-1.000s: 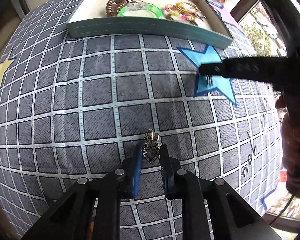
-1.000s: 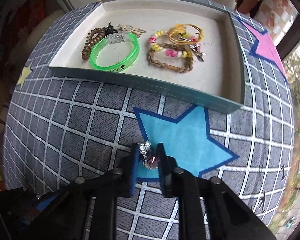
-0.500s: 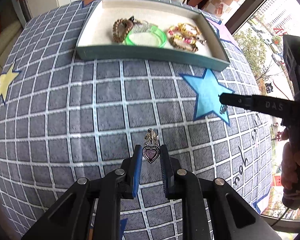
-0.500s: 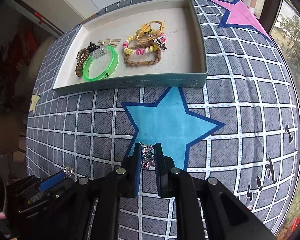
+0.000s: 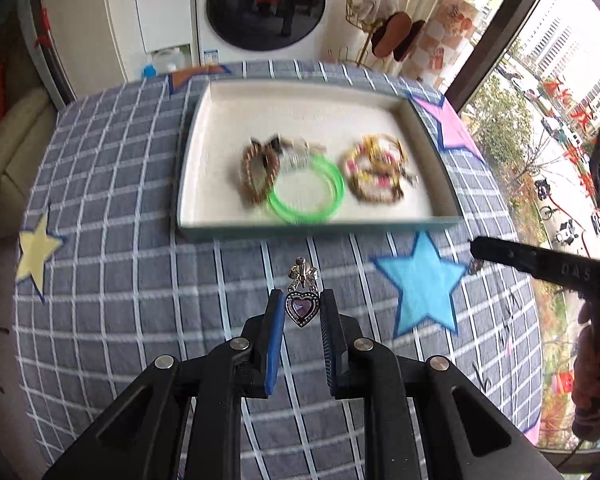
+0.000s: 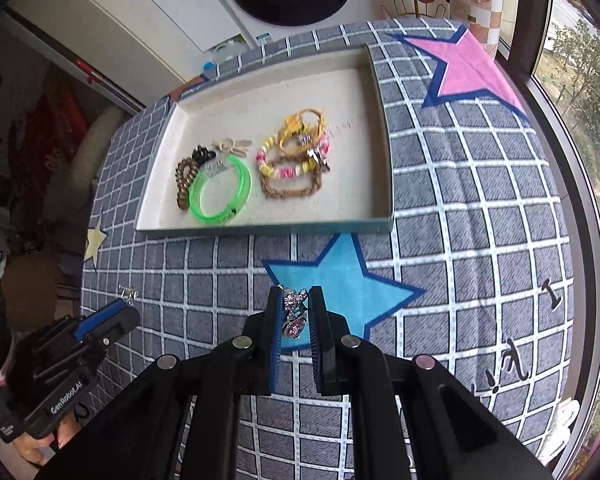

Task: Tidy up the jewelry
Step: 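Carry the heart pendant into the tray with the left tool while the right tool carries the brooch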

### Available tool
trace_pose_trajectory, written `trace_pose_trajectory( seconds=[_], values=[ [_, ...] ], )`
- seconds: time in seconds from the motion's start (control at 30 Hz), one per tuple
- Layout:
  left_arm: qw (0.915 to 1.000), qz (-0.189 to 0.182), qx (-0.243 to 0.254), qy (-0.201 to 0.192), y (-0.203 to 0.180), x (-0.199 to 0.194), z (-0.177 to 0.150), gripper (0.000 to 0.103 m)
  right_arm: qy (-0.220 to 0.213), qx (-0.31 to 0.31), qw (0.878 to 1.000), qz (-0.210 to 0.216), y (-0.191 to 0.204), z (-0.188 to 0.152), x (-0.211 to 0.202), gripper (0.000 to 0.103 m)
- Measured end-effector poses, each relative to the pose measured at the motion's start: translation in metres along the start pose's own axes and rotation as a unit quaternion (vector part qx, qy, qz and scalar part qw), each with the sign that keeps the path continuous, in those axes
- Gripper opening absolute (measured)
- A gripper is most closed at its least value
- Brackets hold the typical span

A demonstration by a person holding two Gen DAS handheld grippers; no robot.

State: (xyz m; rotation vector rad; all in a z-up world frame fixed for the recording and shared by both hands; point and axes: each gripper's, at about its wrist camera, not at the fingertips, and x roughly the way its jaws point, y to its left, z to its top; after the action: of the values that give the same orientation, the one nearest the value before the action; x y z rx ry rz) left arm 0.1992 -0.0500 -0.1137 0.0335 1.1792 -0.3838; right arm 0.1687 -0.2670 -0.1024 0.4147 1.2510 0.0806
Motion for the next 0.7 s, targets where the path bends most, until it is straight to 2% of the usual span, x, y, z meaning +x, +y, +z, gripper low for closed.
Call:
trace_pose_trajectory(
  seconds=[0.37,0.7],
  values=[
    [0.9991,0.019,0.004,-0.037,0.003,0.016,0.057,0.03,-0.03,0.027,0.999,0.007,-0.003,0.048,0.0,0.013],
    [0.9983,0.041,0.002,-0.042,0.002,0.043,0.09,0.03,-0.031,0.028,0.999,-0.003,-0.004,0.081,0.026,0.013]
  ],
)
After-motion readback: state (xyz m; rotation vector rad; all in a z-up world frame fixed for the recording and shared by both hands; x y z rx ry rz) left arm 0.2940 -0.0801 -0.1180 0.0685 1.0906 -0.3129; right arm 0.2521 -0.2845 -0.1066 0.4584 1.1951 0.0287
